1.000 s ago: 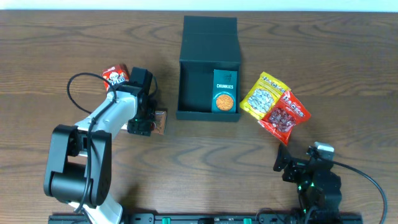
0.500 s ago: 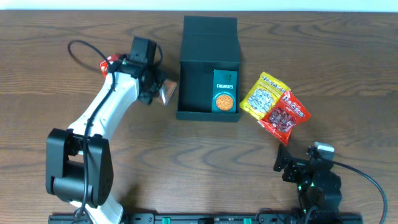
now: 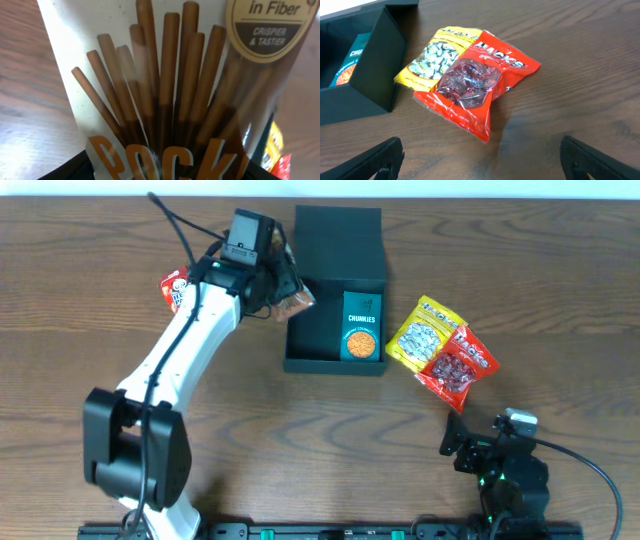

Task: Pack container
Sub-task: 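Carry the Pocky box into the green box beside the teal box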

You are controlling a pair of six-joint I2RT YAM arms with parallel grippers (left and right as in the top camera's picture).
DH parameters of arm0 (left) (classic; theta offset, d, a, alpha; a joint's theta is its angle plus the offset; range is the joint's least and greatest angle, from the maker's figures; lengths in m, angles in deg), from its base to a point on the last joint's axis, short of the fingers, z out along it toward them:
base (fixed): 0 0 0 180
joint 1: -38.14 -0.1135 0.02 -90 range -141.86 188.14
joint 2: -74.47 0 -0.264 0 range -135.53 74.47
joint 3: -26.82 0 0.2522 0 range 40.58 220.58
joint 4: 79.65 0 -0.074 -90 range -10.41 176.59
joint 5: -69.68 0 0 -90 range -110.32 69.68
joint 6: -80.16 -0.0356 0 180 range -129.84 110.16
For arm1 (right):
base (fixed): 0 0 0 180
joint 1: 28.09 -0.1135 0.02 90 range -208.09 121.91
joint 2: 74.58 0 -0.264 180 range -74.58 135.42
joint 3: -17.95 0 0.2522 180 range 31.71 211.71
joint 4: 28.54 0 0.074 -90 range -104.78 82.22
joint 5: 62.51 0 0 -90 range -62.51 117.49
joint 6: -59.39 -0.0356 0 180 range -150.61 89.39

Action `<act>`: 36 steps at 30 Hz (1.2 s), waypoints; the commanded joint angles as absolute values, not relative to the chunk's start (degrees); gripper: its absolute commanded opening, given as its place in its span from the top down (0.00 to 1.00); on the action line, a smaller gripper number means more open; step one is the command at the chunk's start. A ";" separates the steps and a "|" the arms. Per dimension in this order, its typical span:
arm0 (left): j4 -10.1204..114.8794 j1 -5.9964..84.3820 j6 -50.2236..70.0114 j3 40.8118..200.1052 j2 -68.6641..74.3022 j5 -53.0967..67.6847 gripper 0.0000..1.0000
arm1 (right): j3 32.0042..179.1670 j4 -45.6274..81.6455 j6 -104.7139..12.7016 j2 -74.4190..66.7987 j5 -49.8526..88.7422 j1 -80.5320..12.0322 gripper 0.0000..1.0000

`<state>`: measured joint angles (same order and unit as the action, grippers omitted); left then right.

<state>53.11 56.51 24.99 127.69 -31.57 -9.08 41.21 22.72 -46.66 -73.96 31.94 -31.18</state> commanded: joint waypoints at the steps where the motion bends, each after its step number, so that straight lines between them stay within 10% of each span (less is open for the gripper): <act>1: 53.75 59.01 20.00 130.60 -34.92 -7.33 0.35 | 40.68 22.70 -45.96 -74.27 31.96 -30.79 0.01; 36: 35.89 64.06 8.13 146.29 -48.42 -11.83 0.15 | 40.68 22.70 -45.96 -74.27 31.96 -30.79 0.01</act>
